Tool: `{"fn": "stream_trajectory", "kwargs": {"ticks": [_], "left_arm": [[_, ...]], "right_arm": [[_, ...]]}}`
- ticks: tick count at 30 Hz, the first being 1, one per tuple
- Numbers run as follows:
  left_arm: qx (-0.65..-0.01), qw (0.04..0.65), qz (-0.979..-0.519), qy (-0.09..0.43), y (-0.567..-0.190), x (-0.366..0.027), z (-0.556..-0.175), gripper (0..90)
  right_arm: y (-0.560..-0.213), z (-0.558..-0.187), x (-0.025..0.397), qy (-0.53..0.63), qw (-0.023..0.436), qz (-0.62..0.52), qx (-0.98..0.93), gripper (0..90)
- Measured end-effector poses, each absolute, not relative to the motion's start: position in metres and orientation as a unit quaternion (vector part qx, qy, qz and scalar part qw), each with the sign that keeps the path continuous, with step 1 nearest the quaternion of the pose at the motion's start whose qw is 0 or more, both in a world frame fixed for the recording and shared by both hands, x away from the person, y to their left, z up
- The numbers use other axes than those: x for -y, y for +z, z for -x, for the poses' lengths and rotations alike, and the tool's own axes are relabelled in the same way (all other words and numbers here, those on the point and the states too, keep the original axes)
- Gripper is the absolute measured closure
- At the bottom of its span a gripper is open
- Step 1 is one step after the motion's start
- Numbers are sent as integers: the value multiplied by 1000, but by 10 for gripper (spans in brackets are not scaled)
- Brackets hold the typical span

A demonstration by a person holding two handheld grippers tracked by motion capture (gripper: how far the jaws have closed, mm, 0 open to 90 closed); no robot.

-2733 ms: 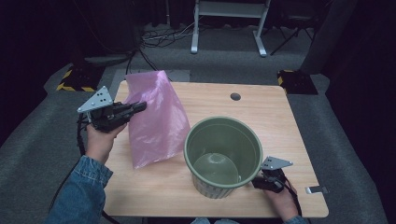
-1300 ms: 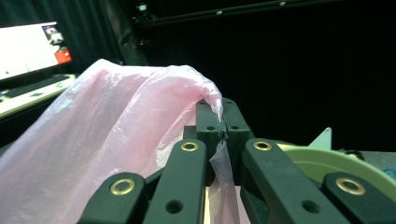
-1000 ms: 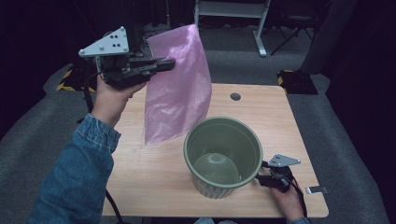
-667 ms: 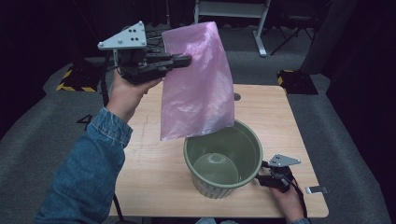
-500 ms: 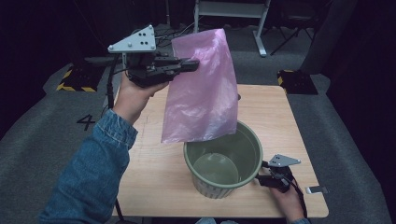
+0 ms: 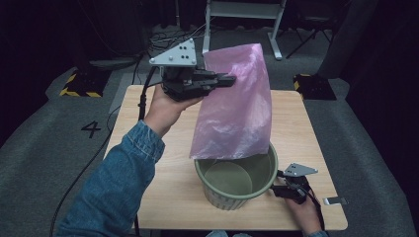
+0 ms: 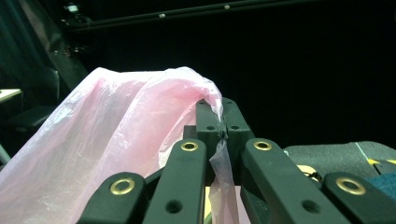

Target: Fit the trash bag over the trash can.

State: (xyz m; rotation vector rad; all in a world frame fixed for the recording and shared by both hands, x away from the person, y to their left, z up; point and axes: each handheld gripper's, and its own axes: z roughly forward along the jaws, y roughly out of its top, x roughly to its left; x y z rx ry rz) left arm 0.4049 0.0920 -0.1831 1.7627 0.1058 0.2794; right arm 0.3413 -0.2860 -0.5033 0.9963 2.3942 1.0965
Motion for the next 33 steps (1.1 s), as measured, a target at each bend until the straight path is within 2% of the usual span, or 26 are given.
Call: {"fn": "stream_trajectory", "kwargs": {"ticks": [11, 33], "left_arm": [[-38, 612, -783, 101, -209, -67, -406, 885], [-49, 583, -808, 71, -268, -71, -387, 878]], "right_arm": [[-503, -341, 286, 384, 163, -348, -840, 394], [-503, -341, 286, 384, 162, -348, -840, 394]]}}
